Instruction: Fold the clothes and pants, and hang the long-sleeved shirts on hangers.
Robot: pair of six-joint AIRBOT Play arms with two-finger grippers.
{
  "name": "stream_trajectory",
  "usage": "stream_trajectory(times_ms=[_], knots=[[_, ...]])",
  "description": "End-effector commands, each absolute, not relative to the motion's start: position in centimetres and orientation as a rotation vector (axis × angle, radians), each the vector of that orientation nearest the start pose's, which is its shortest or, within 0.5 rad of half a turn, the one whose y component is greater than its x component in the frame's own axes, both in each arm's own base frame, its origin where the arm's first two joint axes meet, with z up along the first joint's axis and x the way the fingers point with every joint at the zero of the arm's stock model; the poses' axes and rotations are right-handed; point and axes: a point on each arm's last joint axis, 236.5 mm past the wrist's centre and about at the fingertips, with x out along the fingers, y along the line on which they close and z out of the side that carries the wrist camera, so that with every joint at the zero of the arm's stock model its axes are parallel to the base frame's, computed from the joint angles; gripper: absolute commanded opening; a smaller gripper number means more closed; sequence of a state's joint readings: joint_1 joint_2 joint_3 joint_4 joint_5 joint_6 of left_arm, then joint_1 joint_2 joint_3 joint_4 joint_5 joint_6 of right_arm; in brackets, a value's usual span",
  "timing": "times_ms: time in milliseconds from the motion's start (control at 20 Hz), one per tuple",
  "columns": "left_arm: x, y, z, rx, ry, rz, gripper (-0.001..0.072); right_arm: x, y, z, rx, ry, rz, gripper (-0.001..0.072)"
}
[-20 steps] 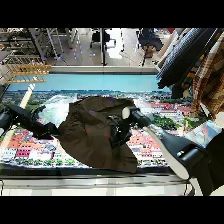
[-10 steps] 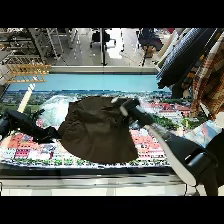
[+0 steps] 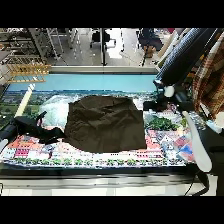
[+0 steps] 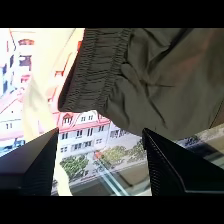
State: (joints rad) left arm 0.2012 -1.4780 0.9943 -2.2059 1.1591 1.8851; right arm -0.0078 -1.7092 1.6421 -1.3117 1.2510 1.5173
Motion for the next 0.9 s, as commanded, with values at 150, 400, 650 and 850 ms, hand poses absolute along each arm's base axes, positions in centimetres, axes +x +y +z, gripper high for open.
stream_trajectory(times_ms=[150,400,650,850], knots=[[35.6,-6.9,-8.5,-0.616,1.474,-0.270,0.0552,33.7,6.1,-5.2,0.568,1.562,0.355,0.0560],[35.5,-7.2,-9.5,-0.649,1.504,-0.244,0.0553,29.7,8.1,-8.6,0.713,1.504,0.412,0.0559],[36.0,-7.9,-11.4,-0.664,1.516,-0.203,0.0551,31.5,11.0,-10.5,0.758,1.445,0.455,0.0448],[38.4,-7.4,-11.7,-0.683,1.424,-0.119,0.0115,32.9,12.6,-10.6,0.726,1.390,0.511,0.0012]])
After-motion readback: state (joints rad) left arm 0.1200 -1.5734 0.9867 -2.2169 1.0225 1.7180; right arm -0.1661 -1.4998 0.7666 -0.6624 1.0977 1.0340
